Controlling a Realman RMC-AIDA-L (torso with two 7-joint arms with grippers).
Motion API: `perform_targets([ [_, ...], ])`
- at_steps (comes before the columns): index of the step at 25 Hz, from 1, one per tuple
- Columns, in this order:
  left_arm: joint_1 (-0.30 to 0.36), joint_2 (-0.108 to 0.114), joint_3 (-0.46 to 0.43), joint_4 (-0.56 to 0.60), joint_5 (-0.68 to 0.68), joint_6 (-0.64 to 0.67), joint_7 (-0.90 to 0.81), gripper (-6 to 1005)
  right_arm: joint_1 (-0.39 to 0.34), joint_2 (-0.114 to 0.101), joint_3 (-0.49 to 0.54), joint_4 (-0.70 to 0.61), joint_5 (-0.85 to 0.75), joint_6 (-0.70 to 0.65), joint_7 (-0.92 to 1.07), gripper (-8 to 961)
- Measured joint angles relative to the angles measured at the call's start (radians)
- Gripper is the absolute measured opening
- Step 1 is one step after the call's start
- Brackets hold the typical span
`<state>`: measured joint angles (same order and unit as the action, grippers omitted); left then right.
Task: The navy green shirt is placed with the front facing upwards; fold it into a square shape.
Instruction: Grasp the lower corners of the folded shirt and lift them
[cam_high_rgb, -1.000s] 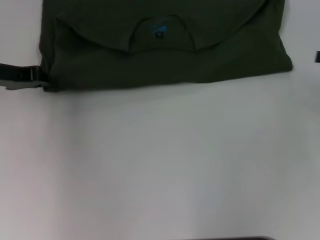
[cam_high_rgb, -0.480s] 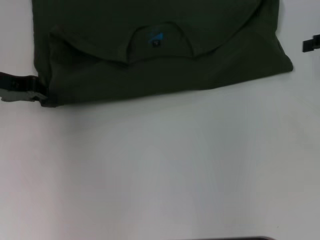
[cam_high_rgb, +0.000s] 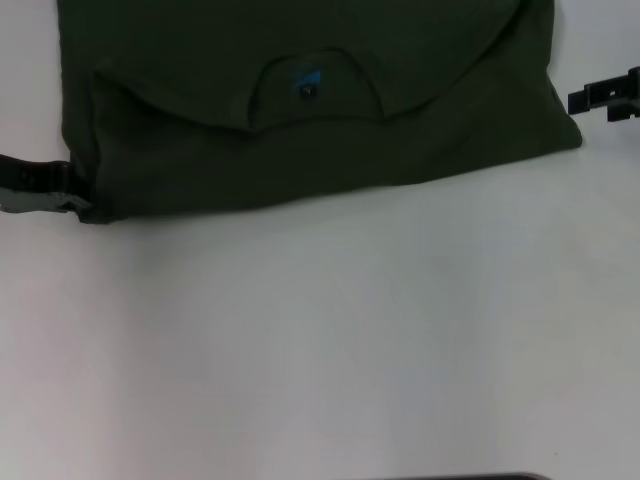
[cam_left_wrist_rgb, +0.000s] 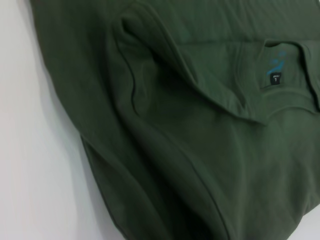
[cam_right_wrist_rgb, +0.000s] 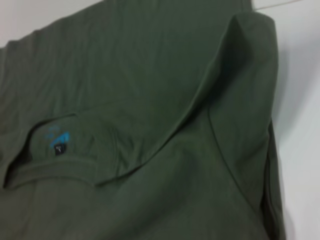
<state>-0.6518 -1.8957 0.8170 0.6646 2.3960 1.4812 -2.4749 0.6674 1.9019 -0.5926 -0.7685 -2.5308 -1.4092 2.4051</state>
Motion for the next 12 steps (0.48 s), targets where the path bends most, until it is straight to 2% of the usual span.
perform_targets([
  [12, -0.011, 0.0, 0.0, 0.001, 0.0, -0.003, 0.001, 44, -0.009, 0.003, -0.056, 0.069, -0.002, 0.122, -0.044, 778],
])
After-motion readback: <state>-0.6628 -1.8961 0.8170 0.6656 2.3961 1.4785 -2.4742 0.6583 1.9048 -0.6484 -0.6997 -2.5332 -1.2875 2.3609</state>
